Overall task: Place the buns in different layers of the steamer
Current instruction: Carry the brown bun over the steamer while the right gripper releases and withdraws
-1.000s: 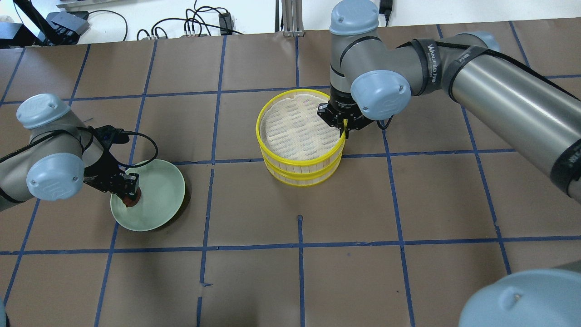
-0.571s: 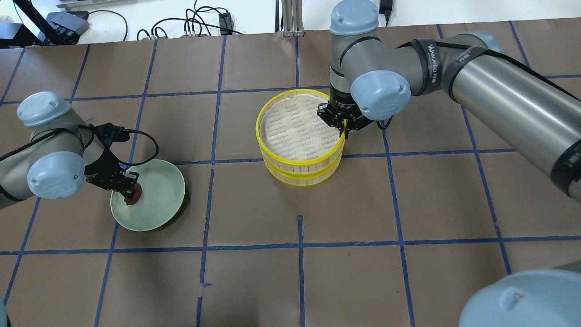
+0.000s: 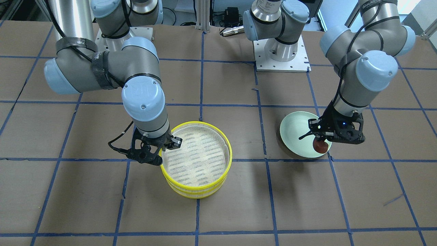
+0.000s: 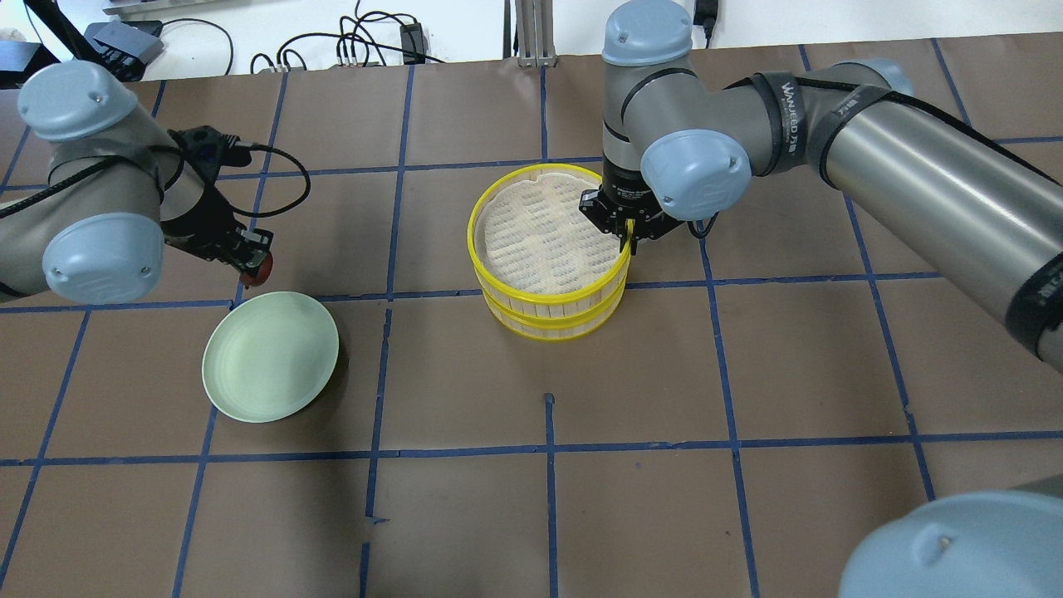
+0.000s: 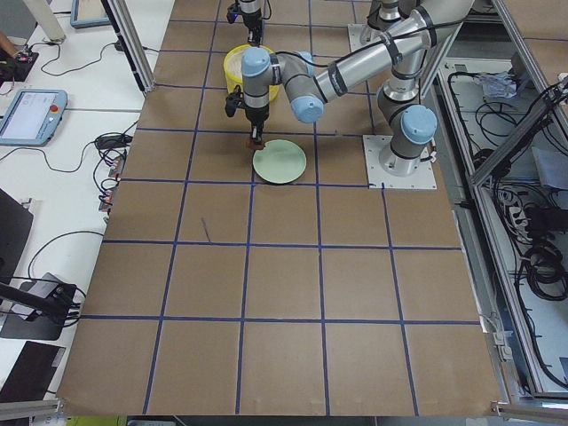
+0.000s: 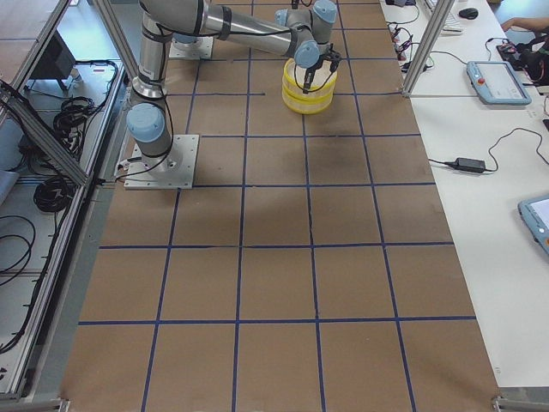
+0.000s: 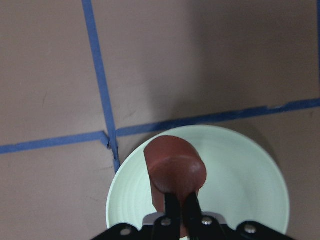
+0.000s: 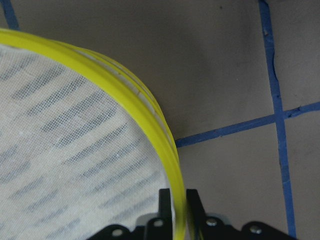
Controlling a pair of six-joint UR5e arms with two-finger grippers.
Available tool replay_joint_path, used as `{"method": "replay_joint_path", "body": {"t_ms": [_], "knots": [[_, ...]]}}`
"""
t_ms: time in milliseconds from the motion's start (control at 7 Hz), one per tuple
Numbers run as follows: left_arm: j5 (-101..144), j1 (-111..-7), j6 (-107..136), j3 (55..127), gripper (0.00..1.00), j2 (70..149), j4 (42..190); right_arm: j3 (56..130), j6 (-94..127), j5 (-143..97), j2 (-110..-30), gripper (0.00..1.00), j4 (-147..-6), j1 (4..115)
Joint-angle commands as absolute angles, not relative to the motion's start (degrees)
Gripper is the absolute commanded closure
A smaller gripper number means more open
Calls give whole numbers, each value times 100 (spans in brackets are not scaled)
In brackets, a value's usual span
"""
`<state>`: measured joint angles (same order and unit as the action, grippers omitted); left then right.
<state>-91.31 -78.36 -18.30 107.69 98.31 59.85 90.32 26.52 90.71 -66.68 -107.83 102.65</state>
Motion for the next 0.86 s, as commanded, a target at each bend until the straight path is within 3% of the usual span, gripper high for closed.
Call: {"method": "replay_joint_path", "body": {"t_ms": [0,143,286,714], "knots": [[-8607,-8453,-594,10267,98,9861,6055,9035,2646,9070,-6671,59,-10767,10257],[-8222,-8577,-293,10231,98,9870,6021,9018,2558,9096,-6671,39,-10793,10248],[-7609,-8665,206,10230,98,9905,5960,8939,2270,9149,-6732,38,-10776,10144],[-7058,-9577,2751,10187,98,10386,4472,8746,947,9097,-8108,36,-9630,9188]]}}
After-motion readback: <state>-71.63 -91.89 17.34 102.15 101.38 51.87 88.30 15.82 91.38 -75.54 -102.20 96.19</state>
